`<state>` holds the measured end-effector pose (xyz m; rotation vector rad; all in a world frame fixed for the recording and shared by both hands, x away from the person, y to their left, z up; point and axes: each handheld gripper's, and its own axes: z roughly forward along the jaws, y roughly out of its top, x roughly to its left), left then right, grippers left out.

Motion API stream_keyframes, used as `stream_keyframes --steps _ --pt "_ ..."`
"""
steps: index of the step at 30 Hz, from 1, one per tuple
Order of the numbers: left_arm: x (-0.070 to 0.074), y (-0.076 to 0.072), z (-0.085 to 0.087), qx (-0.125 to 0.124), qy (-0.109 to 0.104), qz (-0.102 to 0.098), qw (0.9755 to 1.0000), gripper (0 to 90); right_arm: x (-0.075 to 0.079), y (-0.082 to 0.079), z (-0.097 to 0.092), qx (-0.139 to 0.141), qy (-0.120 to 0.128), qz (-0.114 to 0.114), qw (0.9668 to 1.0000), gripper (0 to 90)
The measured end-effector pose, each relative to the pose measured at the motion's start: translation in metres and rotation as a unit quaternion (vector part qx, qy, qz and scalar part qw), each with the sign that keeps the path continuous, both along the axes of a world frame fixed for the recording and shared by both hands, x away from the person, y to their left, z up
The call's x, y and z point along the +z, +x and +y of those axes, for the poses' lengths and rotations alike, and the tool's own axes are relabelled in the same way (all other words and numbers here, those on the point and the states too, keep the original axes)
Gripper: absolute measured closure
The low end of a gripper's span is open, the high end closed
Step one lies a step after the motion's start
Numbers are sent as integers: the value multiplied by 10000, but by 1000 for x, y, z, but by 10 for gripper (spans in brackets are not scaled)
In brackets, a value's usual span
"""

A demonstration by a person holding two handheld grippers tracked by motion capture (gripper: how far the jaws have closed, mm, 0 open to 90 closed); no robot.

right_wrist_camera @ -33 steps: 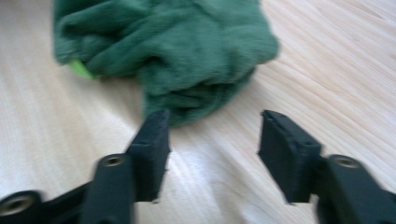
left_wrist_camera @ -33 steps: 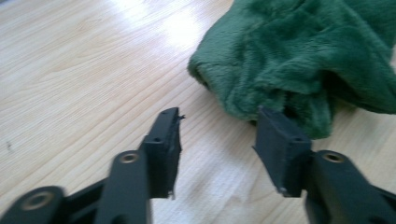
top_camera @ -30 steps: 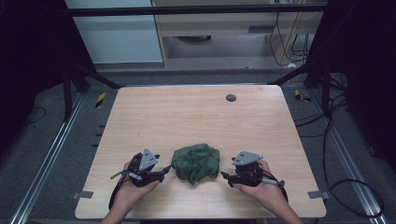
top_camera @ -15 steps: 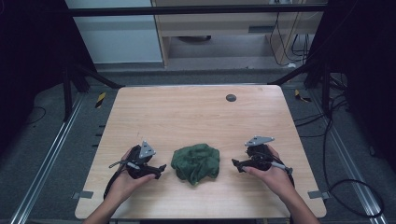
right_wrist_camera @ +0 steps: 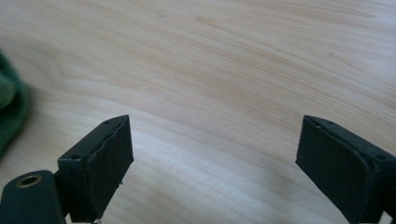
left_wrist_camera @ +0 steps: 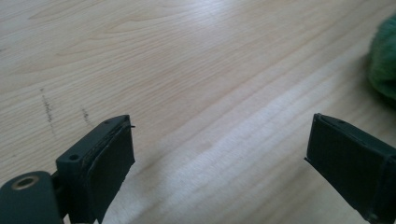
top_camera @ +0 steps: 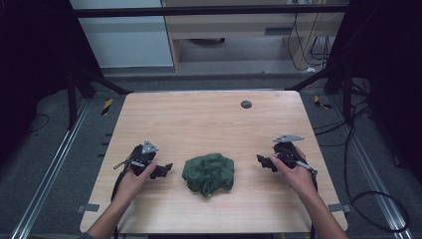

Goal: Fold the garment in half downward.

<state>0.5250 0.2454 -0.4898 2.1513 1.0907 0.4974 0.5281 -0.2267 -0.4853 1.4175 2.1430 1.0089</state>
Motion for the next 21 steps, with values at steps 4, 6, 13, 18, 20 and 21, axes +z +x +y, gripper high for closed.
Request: stream_keyframes --steps 4,6,13,18,20,21 --pt "-1 6 2 220 9 -145 9997 86 -3 5 -7 -286 -44 -149 9995 119" --pt "-1 10 3 252 -77 -101 9996 85 -5 8 -9 -360 -21 -138 9993 114" --pt "-7 17 2 418 -78 -219 9989 86 -12 14 -11 -599 -21 -57 9982 94" --pt "-16 21 -2 337 -83 -78 9994 77 -20 19 -9 -812 -198 45 9965 105" --pt "-17 21 -2 345 -121 -73 9993 72 -22 20 -8 -853 -228 71 9961 95" --pt "-17 21 -2 353 -110 -78 9993 71 -25 21 -6 -823 -402 -68 9958 68"
